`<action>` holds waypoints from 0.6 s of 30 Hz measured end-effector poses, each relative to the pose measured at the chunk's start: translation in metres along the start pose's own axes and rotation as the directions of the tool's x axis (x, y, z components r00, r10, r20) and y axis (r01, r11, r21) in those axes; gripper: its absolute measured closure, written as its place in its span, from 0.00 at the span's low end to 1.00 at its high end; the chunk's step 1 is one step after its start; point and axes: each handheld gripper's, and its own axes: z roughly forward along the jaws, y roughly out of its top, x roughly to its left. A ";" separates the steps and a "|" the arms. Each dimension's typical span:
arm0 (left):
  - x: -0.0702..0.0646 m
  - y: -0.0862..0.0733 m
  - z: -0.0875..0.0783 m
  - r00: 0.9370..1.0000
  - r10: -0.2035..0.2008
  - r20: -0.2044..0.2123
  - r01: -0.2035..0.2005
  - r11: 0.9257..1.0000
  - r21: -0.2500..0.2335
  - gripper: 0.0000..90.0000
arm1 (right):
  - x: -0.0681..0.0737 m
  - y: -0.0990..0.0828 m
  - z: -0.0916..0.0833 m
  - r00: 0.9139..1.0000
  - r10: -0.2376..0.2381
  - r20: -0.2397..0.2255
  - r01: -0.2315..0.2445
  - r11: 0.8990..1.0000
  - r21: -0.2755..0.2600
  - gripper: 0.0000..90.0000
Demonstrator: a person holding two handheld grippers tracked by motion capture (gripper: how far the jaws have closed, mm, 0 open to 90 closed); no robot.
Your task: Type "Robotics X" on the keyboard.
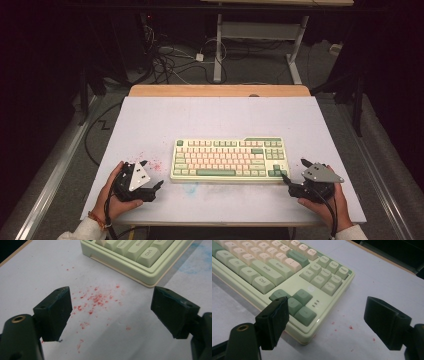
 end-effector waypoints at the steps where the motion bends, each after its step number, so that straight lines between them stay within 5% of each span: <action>1: -0.001 0.000 0.000 1.000 0.003 -0.001 -0.003 1.000 0.002 0.18 | 0.000 0.000 0.000 1.000 0.002 0.000 -0.002 1.000 0.002 0.23; 18: 0.002 0.000 0.000 1.000 -0.010 -0.008 0.010 1.000 -0.001 0.18 | 0.000 0.000 0.000 1.000 -0.011 0.004 0.011 1.000 -0.004 0.23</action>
